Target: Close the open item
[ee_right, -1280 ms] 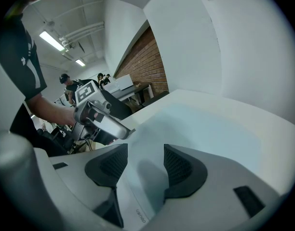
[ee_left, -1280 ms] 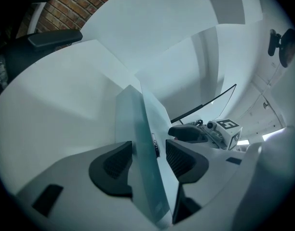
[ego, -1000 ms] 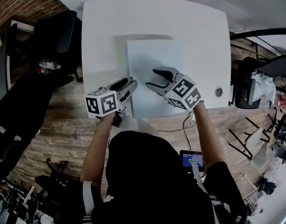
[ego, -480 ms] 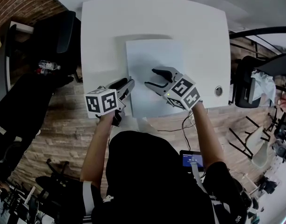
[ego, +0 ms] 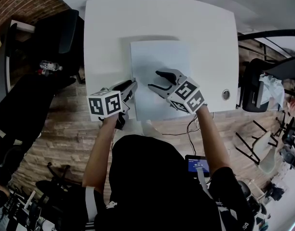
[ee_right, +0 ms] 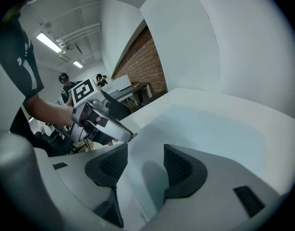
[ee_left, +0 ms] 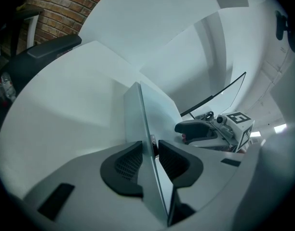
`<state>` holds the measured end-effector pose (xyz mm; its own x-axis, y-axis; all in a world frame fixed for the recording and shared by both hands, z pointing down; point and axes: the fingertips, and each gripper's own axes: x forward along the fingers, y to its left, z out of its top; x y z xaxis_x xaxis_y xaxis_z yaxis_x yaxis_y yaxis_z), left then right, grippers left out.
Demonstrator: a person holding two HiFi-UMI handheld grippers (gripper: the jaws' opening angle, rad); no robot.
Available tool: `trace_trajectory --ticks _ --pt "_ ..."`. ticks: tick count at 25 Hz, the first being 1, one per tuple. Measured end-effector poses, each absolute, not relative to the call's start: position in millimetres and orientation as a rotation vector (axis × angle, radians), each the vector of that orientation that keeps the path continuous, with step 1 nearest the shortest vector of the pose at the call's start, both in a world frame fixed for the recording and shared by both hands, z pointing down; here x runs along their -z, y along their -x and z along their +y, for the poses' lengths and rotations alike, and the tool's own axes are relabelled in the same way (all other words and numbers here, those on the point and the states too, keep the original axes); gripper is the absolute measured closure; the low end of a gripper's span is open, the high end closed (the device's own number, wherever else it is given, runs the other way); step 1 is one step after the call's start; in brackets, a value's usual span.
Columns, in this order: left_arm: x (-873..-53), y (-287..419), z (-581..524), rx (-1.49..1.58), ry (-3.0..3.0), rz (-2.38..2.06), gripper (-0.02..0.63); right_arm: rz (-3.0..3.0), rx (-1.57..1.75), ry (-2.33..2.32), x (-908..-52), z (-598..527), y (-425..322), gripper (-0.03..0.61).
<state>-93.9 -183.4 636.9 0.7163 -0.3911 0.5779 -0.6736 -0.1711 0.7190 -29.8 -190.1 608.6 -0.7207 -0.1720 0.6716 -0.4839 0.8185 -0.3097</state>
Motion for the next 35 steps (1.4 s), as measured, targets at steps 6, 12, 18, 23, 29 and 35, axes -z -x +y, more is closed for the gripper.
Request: trace_trajectory --ticks 6,12,18,23,29,35 --pt "-637 95 -185 -0.305 -1.773 -0.837 0.504 -2.351 -0.639 -0.488 -612 -192 34 0.328" --pt "-638 92 -184 -0.323 -1.773 -0.828 0.506 -2.344 -0.640 -0.483 -614 -192 32 0.328" --pt "-639 93 -185 -0.330 -1.756 -0.819 0.508 -2.309 -0.620 -0.489 -618 -192 32 0.328" --pt "-637 95 -185 -0.354 -1.739 -0.809 0.511 -2.291 -0.651 -0.472 -611 -194 36 0.330" --pt "-627 99 -193 -0.394 -1.772 -0.790 0.573 -2.277 -0.684 -0.464 -607 -196 39 0.330" --pt "-614 98 -212 -0.427 -1.845 -0.757 0.588 -2.276 -0.676 -0.458 -599 -197 47 0.330"
